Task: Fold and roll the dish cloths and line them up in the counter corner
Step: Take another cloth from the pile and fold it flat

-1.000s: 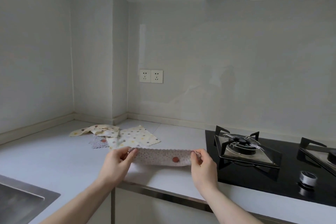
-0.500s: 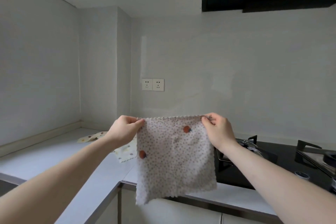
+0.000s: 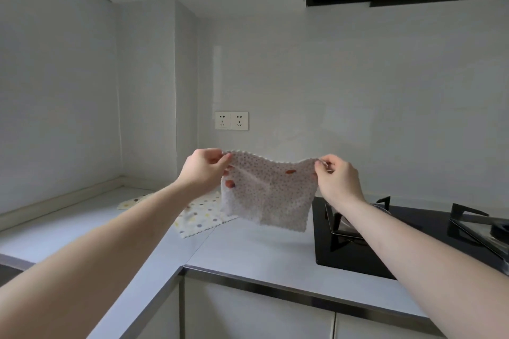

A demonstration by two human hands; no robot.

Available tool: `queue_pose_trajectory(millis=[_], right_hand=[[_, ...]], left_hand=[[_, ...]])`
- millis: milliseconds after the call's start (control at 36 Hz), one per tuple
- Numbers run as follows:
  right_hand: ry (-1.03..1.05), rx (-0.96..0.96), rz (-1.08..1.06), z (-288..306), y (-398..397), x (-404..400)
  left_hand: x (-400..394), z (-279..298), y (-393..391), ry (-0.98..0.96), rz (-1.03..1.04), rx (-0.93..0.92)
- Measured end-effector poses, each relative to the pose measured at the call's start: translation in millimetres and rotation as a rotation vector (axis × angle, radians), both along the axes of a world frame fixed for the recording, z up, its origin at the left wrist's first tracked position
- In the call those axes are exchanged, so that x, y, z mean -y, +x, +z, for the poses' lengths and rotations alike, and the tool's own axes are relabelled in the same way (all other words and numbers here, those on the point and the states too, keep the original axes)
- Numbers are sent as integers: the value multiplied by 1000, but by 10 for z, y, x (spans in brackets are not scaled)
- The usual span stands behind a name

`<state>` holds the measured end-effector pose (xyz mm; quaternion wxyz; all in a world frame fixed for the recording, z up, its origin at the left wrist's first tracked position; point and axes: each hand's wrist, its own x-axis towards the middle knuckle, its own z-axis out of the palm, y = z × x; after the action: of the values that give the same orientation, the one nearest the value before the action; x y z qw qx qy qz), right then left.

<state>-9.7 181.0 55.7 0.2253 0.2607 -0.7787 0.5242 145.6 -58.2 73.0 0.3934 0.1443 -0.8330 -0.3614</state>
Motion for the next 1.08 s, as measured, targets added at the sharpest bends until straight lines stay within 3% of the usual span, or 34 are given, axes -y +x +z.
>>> queue_pose_trajectory(millis=[222, 444, 556, 833, 1083], right_hand=[[209, 43, 107, -521, 132, -311], [464, 148, 250, -1163, 272, -701], [520, 156, 207, -1270, 254, -736], [368, 163, 80, -1236, -97, -381], [355, 211, -5, -1275, -452, -21]], left_hand=[[-43, -518, 277, -316, -39, 270], [-125, -1019, 557, -323, -251, 624], [-155, -1107, 576, -267, -256, 631], [-26, -1191, 175, -153, -13, 488], [168, -1338, -193, -68, 74, 543]])
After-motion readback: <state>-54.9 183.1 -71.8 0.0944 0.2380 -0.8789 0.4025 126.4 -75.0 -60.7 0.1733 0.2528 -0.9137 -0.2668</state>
